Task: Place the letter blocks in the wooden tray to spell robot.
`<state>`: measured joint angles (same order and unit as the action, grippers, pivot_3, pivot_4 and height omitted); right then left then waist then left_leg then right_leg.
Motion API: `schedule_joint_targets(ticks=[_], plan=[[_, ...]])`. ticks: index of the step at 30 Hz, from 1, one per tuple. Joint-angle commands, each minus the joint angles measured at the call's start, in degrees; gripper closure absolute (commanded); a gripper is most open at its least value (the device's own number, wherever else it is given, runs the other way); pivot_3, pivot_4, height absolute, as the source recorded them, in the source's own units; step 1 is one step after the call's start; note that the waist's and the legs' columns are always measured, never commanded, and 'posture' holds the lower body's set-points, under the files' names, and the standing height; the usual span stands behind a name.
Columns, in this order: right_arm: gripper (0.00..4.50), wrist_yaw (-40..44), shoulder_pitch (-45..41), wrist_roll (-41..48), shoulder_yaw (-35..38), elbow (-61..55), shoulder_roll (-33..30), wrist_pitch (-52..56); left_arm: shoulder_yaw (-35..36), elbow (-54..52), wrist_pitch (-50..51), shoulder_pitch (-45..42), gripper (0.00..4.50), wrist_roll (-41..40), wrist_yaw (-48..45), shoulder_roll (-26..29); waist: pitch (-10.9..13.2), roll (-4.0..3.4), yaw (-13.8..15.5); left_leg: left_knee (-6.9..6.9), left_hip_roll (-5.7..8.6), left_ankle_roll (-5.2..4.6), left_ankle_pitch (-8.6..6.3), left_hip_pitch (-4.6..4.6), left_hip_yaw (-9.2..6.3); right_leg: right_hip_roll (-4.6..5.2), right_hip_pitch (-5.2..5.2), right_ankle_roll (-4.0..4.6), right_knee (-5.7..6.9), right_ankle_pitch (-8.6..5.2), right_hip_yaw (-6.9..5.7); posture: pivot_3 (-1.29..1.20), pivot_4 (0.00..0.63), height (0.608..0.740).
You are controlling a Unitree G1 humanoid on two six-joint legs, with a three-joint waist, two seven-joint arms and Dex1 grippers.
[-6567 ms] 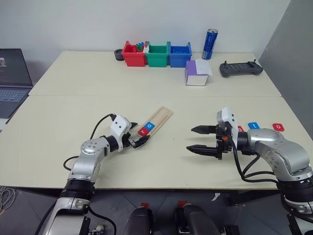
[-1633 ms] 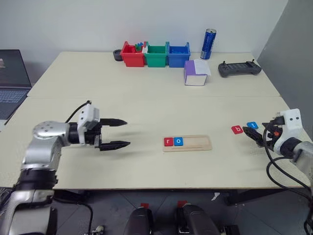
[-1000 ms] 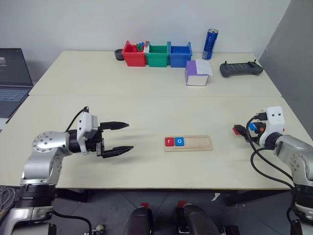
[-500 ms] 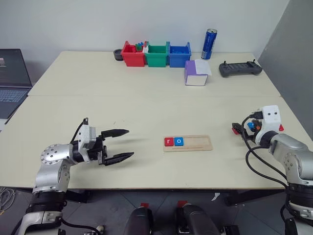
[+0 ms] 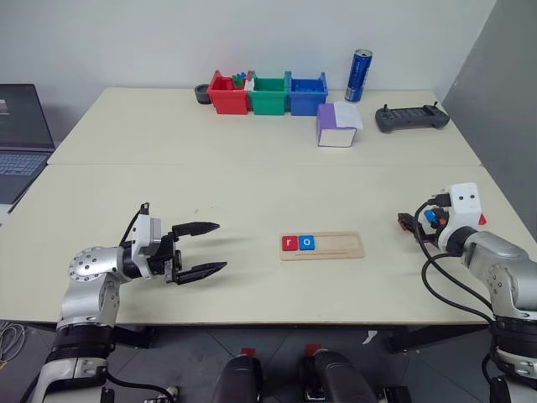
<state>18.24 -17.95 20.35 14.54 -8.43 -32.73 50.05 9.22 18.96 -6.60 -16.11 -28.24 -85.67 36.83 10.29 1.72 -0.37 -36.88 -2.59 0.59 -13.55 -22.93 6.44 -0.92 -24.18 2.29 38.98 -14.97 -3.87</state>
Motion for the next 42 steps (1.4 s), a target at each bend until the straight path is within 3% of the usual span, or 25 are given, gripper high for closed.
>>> schedule_joint_targets(ticks=[1,22,34,42], plan=[[0.0,0.2,-1.0,0.0,1.1,-1.4,-0.5,-0.9,1.3,0.0,-0.5,-0.5,0.06,-1.2,-0.3,0.2,0.0,0.0,0.0,0.0,0.0,0.0,0.0,0.0,0.0,0.0,0.0,0.0,0.0,0.0,0.0,0.0,0.15,0.74],[0.0,0.9,1.4,-0.1,0.4,-0.1,0.4,0.1,1.3,2.4,-1.3,-0.7,0.06,-0.8,-1.4,0.1,0.0,0.0,0.0,0.01,0.0,0.0,0.0,0.0,0.0,0.0,-0.01,0.0,-0.01,0.0,0.0,0.0,0.15,0.74],[0.0,2.2,-0.5,-3.0,-4.0,11.9,3.6,-5.9,1.0,3.7,-1.4,-1.7,0.06,-0.4,-1.3,0.0,-0.2,0.32,-0.2,0.0,-0.02,-0.01,0.0,0.05,0.0,0.0,0.02,-0.02,0.0,0.01,0.0,0.0,0.15,0.74],[2.57,-1.1,1.4,-3.2,-2.3,5.3,4.8,-1.8,1.3,3.7,-1.5,-1.2,0.0,-0.5,-1.5,0.6,-0.3,0.49,-0.3,0.03,-0.04,0.0,0.0,0.05,0.0,-0.01,0.02,-0.02,0.0,0.01,-0.02,0.0,0.15,0.74]])
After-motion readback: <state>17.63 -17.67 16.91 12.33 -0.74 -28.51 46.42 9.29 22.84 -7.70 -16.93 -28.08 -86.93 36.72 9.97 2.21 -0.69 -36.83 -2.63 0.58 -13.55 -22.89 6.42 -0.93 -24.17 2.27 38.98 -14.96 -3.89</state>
